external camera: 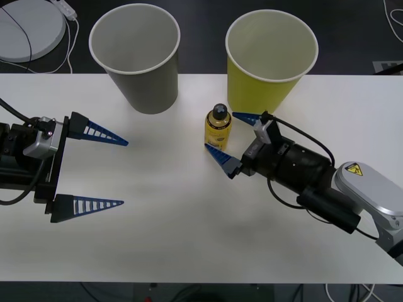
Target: Put the can into the green bin and the plastic bottle into the gray bin
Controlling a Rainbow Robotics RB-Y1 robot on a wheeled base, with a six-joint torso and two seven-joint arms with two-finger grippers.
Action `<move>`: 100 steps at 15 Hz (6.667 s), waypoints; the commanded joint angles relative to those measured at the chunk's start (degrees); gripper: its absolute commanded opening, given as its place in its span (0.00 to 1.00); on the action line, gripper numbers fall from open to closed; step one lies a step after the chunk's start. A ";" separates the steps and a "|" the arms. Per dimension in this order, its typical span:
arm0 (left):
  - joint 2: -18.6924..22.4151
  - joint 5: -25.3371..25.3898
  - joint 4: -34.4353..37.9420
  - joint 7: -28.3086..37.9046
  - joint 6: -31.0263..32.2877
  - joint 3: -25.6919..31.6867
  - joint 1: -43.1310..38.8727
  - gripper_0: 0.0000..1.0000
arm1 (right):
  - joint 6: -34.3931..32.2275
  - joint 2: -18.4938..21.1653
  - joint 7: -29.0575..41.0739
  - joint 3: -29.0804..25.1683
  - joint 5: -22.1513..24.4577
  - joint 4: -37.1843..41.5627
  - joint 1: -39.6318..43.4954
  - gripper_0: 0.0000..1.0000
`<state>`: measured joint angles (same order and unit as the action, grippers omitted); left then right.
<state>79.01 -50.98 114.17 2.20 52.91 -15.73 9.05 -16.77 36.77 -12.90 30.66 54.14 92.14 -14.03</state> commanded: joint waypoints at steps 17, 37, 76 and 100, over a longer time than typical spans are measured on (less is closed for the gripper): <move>0.00 0.00 0.00 0.00 0.00 0.00 0.00 1.00 | 0.25 -3.11 0.51 1.50 1.06 -5.40 -4.25 0.00; 0.00 0.00 0.00 0.00 0.00 0.00 0.00 1.00 | -0.19 1.02 1.39 1.50 -1.58 -1.44 -4.16 0.00; 0.00 0.00 0.00 0.00 0.00 0.00 0.00 1.00 | -5.46 34.95 52.81 0.10 -2.11 22.20 -21.12 0.00; 0.00 0.00 0.00 0.00 0.00 0.00 0.00 1.00 | -28.67 11.40 85.68 15.83 26.81 -8.12 -64.98 0.00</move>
<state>79.01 -50.98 114.17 2.19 52.91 -15.73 9.05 -45.39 49.11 72.77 45.52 81.03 85.45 -77.73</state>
